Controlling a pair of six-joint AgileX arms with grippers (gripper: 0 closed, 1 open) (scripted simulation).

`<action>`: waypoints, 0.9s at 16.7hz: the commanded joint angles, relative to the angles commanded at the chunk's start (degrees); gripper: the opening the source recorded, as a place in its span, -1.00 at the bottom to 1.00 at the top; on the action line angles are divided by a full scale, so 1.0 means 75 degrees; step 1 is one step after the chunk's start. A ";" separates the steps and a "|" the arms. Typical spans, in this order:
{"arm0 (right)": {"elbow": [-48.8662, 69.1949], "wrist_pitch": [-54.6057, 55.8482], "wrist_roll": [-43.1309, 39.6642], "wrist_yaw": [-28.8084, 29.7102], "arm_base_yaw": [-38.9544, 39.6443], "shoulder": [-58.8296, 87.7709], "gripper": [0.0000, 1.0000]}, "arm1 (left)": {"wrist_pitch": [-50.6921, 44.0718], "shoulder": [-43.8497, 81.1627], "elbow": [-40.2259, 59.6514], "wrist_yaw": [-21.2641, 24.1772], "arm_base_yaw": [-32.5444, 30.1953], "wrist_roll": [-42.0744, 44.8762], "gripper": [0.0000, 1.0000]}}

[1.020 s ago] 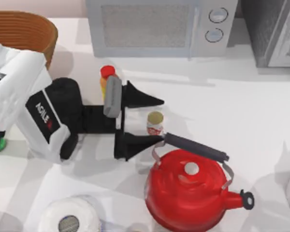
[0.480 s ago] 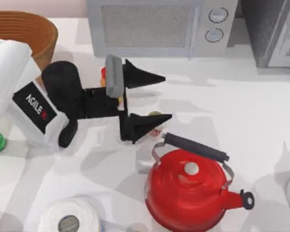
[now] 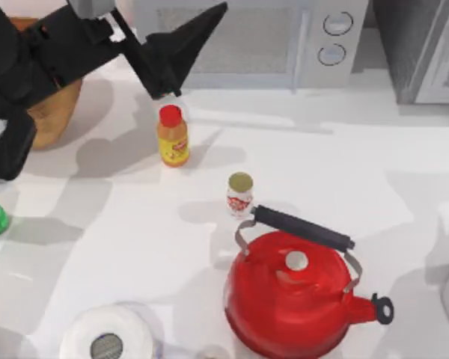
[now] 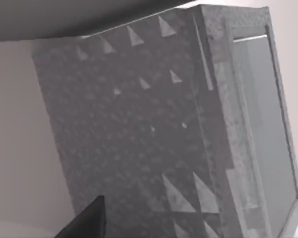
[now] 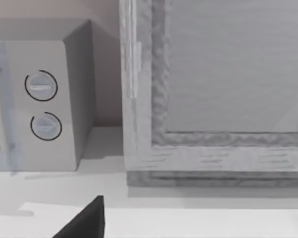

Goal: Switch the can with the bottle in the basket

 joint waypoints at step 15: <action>0.0000 0.0000 0.0000 0.0000 0.0000 0.0000 1.00 | -0.7544 -1.1718 -0.5527 -0.5149 0.1662 -0.0163 1.00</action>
